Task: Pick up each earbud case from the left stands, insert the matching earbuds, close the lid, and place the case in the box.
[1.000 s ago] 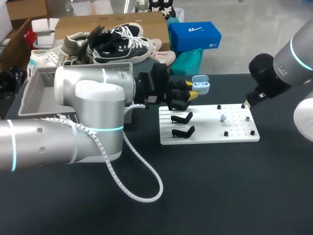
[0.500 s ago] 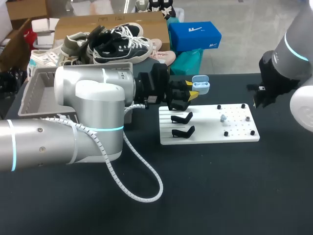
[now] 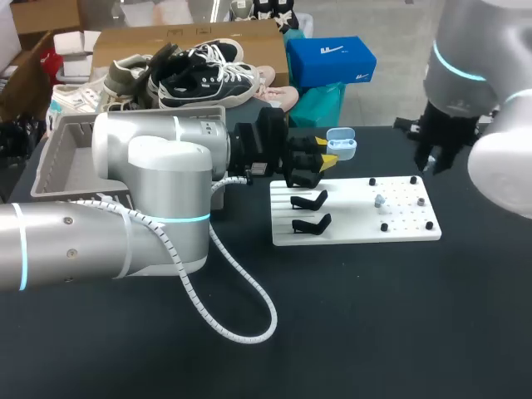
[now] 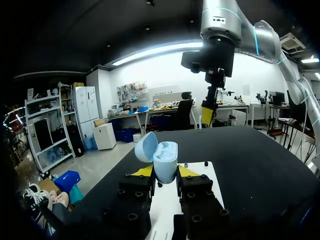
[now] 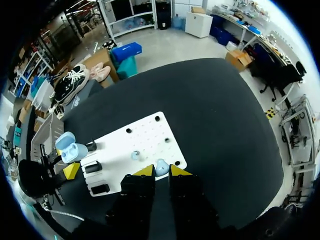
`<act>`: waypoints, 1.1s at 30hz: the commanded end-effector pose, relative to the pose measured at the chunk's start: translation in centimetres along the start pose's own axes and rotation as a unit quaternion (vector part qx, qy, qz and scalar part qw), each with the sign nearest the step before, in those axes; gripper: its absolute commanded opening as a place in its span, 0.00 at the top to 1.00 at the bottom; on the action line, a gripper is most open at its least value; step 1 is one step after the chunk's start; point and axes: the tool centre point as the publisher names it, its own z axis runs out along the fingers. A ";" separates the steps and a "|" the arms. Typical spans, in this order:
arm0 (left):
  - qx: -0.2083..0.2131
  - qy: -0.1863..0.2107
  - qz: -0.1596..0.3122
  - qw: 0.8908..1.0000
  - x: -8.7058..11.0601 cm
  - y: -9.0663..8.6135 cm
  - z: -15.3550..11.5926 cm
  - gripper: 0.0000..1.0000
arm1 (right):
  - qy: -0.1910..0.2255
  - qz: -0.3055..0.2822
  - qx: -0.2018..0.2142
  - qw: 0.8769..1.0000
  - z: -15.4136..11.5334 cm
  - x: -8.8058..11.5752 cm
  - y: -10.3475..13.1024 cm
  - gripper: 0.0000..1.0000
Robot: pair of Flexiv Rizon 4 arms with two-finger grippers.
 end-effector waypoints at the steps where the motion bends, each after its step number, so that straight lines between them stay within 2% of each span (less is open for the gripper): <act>1: -0.005 -0.001 0.001 1.000 0.0 -0.3 -0.1 1.00 | -0.051 0.186 0.209 0.959 -2.0 0.6 2.0 1.00; 8: -0.005 -0.001 0.001 1.000 0.0 -0.3 -0.1 1.00 | -0.046 0.223 0.224 0.947 -2.9 0.3 5.2 1.00; 15: -0.005 -0.001 0.001 1.000 0.0 -0.3 -0.1 1.00 | -0.029 0.243 0.229 0.942 -3.0 0.0 7.7 1.00; 25: -0.005 -0.001 0.001 1.000 0.0 -0.3 -0.1 1.00 | 0.005 0.219 0.207 0.953 -3.7 -0.3 8.4 1.00; 33: -0.005 -0.001 0.001 1.000 0.0 -0.3 -0.1 1.00 | 0.012 0.211 0.200 0.957 -4.0 -0.5 9.1 1.00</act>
